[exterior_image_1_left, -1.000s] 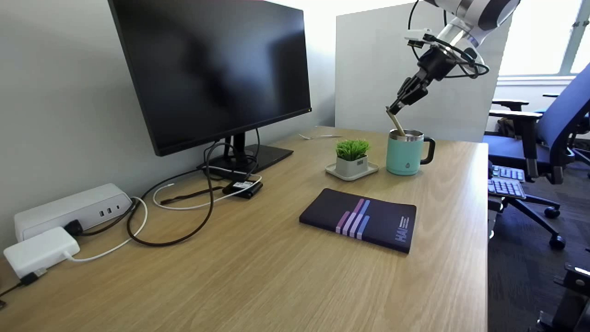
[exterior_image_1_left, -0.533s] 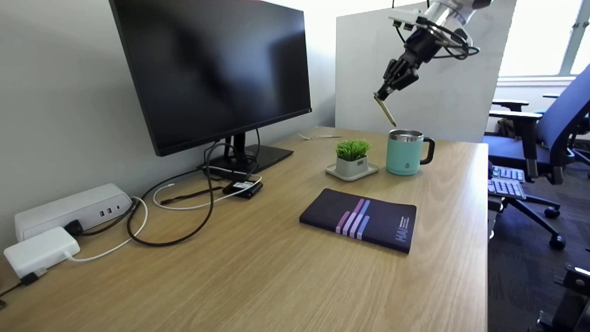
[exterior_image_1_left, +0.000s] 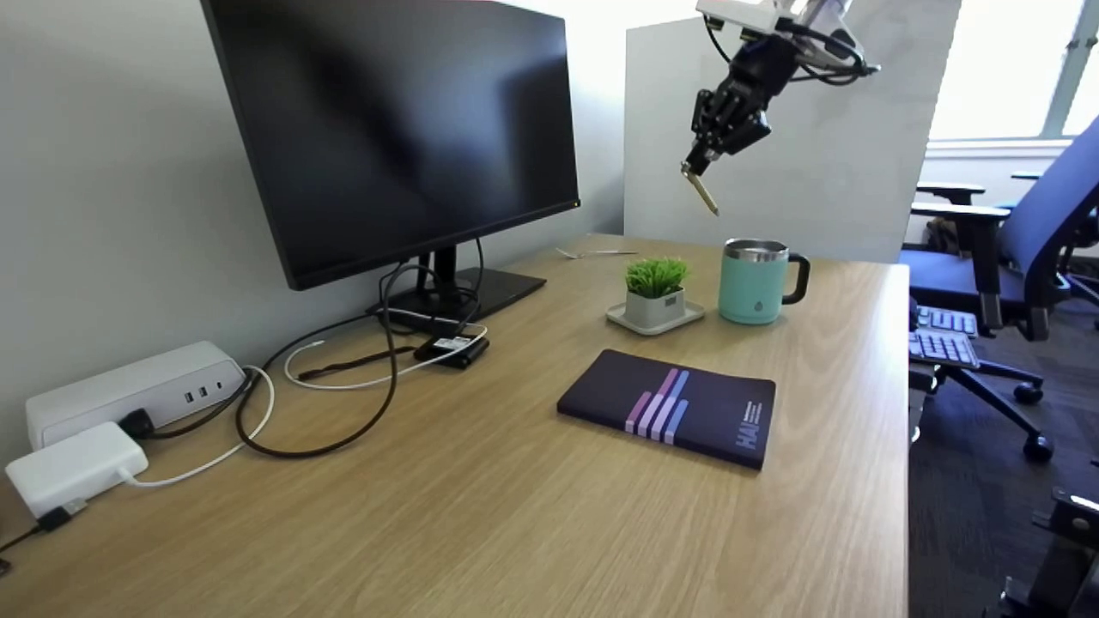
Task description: Take the pen from the cup and put it on the table
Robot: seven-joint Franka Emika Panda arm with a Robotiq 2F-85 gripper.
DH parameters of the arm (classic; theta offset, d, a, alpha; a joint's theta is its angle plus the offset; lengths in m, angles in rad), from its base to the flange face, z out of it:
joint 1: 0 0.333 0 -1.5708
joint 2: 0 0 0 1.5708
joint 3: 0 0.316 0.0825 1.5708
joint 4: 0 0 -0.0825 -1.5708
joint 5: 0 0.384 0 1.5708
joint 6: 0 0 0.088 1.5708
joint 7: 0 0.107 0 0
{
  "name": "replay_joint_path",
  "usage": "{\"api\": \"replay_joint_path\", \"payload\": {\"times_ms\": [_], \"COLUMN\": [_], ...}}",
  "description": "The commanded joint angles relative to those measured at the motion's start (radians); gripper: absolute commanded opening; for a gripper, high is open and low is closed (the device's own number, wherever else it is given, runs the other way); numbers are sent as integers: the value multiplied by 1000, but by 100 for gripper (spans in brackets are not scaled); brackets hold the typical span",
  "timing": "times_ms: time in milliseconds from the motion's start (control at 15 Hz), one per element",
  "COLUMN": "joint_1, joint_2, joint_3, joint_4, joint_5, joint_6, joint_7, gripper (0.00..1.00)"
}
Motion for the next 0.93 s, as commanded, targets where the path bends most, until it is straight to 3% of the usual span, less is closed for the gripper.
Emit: {"api": "replay_joint_path", "payload": {"times_ms": [0,867], "joint_1": [-4,15], "joint_2": [-21,-17], "joint_3": [22,100], "joint_4": [-3,19], "joint_5": [-90,-311], "joint_6": [-31,-195], "joint_7": [-77,-390], "gripper": [3,3]}}
